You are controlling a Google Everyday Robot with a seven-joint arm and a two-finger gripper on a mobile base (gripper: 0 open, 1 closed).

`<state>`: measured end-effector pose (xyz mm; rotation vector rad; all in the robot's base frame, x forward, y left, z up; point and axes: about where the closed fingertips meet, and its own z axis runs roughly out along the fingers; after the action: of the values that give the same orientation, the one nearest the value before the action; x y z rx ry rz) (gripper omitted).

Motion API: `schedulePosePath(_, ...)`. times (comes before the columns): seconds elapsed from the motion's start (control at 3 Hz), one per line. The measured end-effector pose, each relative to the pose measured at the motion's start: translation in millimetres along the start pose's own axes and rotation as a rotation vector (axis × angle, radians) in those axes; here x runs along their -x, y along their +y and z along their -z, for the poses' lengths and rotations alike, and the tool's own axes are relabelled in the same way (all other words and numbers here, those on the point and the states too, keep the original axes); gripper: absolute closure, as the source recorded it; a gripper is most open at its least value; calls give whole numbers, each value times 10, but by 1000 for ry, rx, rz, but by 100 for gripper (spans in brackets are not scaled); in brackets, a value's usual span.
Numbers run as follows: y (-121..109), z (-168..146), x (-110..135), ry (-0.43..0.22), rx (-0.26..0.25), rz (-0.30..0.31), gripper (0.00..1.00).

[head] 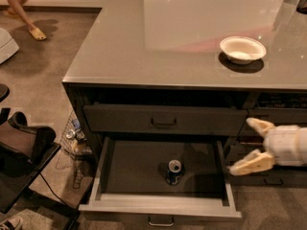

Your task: Pick pepsi can from middle drawer and place on counter

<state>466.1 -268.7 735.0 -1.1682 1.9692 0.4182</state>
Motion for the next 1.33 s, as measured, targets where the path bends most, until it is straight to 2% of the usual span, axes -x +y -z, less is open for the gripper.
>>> schedulePosePath(0.33,-40,-566,-465,-122,14,-43,0)
schedulePosePath(0.67,62,-974,-760,-268,46,-52,0)
schedulePosePath(1.0,199,-1246,-904,-334,126,-52,0)
schedulePosePath(1.33,242,-1273,-903,-343,145,-54,0)
